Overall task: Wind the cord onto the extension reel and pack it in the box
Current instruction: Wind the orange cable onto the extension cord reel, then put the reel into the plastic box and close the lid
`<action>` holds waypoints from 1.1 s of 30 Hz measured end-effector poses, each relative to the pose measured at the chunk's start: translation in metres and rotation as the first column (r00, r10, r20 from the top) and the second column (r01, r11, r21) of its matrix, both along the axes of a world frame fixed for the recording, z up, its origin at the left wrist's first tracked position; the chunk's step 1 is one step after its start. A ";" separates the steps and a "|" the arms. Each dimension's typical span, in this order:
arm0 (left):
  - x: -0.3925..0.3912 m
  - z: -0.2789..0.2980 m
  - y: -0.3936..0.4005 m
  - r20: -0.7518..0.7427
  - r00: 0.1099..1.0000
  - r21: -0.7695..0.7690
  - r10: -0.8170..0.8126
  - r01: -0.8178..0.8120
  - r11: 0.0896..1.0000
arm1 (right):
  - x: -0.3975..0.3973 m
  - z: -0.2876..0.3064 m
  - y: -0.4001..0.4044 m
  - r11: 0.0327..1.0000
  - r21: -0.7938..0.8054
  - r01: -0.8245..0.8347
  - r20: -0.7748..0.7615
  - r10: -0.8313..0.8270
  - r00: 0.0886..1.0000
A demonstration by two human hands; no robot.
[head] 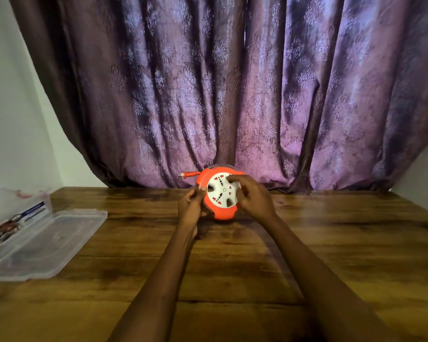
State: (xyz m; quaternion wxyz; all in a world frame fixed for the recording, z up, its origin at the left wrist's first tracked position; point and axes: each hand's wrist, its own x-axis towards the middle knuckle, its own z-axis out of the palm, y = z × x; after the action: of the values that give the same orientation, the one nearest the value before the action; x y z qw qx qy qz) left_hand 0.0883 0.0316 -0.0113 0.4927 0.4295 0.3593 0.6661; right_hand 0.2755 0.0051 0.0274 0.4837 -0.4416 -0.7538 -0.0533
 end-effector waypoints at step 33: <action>-0.285 0.002 -0.098 -0.627 -0.168 0.462 0.761 -0.866 0.190 | -0.170 -0.023 -0.002 0.444 -0.470 -0.763 -0.830 0.070 0.553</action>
State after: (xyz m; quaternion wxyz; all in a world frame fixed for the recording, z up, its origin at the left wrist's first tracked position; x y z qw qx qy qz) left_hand -0.1966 -0.0660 -0.0093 -0.2328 0.3024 0.7545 0.5340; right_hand 0.1056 0.0036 0.0042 0.4723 -0.3653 -0.5304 0.6018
